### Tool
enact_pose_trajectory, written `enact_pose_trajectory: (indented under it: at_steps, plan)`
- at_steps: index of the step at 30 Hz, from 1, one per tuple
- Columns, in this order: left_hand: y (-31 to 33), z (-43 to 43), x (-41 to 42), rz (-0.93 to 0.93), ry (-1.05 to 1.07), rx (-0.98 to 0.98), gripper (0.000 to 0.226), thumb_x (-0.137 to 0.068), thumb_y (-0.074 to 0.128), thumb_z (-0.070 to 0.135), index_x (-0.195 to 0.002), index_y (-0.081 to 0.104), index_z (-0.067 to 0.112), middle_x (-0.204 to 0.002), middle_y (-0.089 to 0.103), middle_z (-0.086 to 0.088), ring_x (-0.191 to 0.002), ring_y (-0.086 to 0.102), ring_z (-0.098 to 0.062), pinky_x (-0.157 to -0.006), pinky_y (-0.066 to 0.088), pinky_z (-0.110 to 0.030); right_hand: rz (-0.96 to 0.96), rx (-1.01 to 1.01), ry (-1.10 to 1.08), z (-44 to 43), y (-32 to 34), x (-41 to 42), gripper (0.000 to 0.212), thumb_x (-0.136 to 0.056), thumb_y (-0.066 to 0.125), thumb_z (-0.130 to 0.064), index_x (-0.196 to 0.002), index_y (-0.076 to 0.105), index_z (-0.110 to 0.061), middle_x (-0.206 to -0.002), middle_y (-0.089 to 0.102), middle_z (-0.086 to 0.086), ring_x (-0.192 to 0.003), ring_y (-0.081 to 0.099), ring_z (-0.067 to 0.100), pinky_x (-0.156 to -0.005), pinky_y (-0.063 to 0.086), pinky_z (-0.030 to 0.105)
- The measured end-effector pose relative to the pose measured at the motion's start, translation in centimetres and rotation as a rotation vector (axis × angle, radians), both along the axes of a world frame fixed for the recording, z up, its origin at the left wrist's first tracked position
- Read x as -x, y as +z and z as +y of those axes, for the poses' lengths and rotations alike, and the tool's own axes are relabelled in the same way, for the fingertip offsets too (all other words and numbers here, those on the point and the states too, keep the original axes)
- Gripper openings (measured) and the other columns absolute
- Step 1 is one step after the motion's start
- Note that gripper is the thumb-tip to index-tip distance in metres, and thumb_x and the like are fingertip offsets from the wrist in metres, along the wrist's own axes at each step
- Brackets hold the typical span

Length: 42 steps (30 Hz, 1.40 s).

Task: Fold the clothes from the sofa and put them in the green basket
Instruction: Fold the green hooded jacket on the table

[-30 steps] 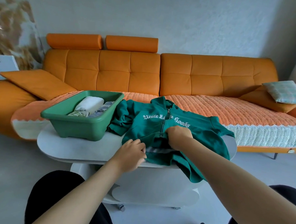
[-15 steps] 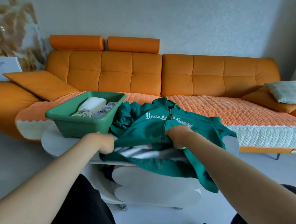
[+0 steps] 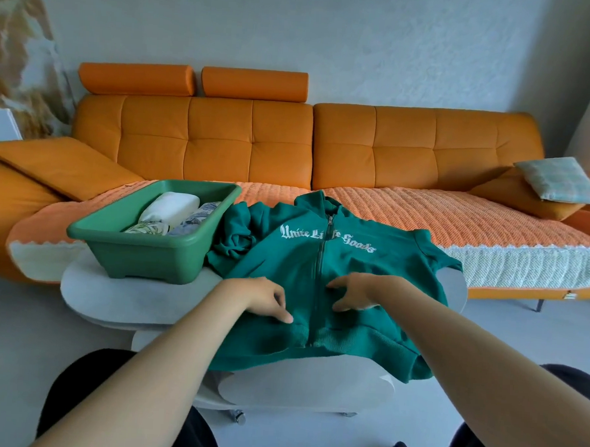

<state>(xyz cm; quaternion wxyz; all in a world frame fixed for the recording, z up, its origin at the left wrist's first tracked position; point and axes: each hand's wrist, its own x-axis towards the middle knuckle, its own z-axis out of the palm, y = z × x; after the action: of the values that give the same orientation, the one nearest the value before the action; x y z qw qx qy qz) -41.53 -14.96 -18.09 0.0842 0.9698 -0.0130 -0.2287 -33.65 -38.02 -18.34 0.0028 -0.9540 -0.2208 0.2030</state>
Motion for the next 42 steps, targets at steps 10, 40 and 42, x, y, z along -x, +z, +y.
enact_pose_trajectory:
  at_steps: [10, 40, 42]
  plan:
    - [1.2, -7.6, -6.6, -0.216, -0.113, 0.136, 0.02, -0.091, 0.056, 0.033, -0.091, 0.075, 0.024, -0.09, 0.068, 0.011, -0.086, 0.063, -0.015, -0.079, 0.051, -0.03, -0.383, -0.146, -0.431, -10.6, -0.1, -3.6, 0.039, -0.096, 0.043, -0.022, -0.133, 0.053, -0.023, -0.129, 0.047, 0.011, -0.117, 0.049, 0.033, -0.09, 0.048, 0.043]
    - [-3.5, -3.6, -10.7, 0.04, 0.306, -0.14, 0.115, -0.06, 0.033, 0.102, -0.155, -0.006, 0.049, -0.166, -0.016, 0.003, -0.151, -0.011, -0.037, -0.116, 0.008, -0.067, -0.235, -0.123, -0.088, -4.9, -4.8, -7.9, 0.069, -0.085, 0.039, -0.075, -0.148, 0.034, -0.048, -0.155, 0.031, 0.001, -0.143, 0.026, 0.025, -0.115, 0.026, 0.047]
    - [-2.5, -3.9, -10.6, 0.1, 0.311, -0.213, 0.122, -0.057, 0.04, 0.101, -0.156, -0.003, 0.046, -0.167, -0.011, -0.004, -0.152, 0.0, -0.037, -0.12, 0.014, -0.057, -0.29, -0.17, -0.073, -5.1, -4.6, -7.9, 0.058, -0.084, 0.045, -0.07, -0.137, 0.048, -0.046, -0.135, 0.044, -0.002, -0.132, 0.035, 0.022, -0.104, 0.037, 0.042]
